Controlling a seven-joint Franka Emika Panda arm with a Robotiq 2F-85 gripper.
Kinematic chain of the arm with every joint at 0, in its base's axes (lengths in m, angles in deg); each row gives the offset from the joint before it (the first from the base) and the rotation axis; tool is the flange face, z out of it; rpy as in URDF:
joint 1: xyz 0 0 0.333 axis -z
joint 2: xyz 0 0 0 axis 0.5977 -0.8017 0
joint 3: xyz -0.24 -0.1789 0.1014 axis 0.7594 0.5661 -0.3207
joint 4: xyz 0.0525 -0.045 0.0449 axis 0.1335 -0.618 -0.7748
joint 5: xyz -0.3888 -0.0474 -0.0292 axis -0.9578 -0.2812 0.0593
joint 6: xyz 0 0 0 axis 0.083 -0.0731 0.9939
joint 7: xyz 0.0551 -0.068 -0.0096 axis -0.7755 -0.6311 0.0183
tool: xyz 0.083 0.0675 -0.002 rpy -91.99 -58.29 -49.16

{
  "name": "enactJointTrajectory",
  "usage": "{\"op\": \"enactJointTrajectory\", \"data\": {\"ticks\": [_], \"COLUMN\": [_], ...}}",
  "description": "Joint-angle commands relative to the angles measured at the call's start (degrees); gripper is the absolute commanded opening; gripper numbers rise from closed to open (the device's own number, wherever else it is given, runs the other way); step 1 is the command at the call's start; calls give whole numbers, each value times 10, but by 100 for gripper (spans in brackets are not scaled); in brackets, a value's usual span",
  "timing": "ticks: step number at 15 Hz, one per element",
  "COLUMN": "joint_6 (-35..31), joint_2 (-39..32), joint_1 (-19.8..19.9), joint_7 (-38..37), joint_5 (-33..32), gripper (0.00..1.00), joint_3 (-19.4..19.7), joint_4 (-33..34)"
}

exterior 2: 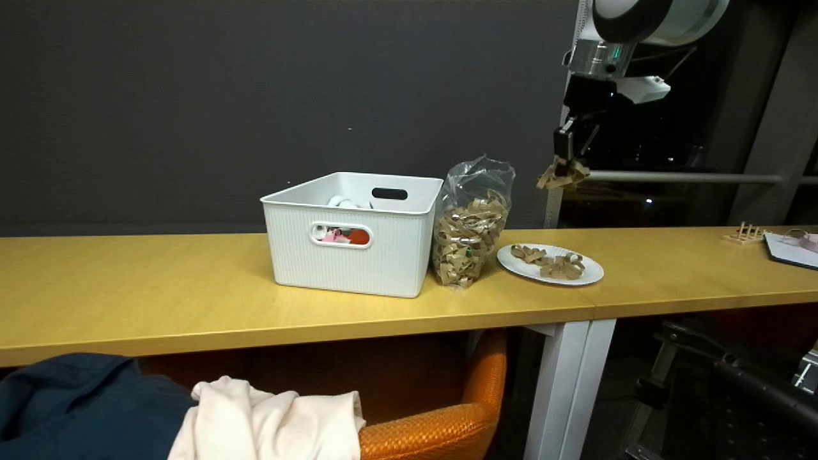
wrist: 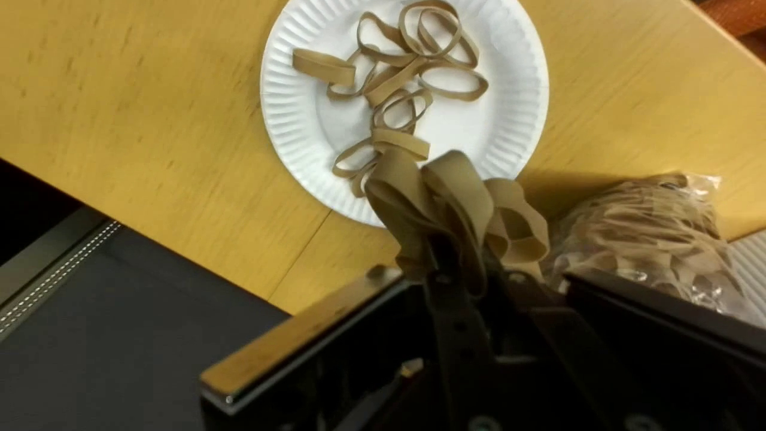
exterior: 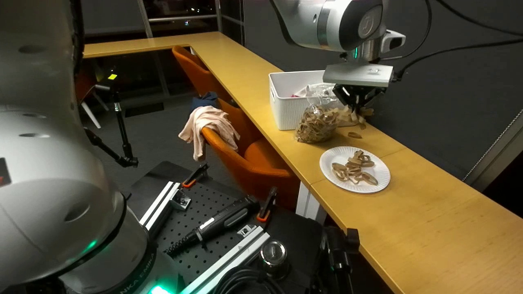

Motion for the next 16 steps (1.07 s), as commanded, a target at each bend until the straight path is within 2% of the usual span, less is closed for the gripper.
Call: {"op": "enactJointTrajectory", "data": {"ticks": [1, 6, 10, 12, 16], "joint_6": [-23, -18, -28, -39, -27], "joint_2": [55, 71, 48, 44, 17], "joint_1": [-31, -48, -55, -62, -67], "joint_7": [-54, -48, -16, -9, 31], "joint_5": [-49, -103, -126, -161, -166], "gripper": [2, 2, 2, 2, 2], "joint_3": [23, 17, 14, 17, 8], "joint_4": [-35, -29, -4, 5, 50]}}
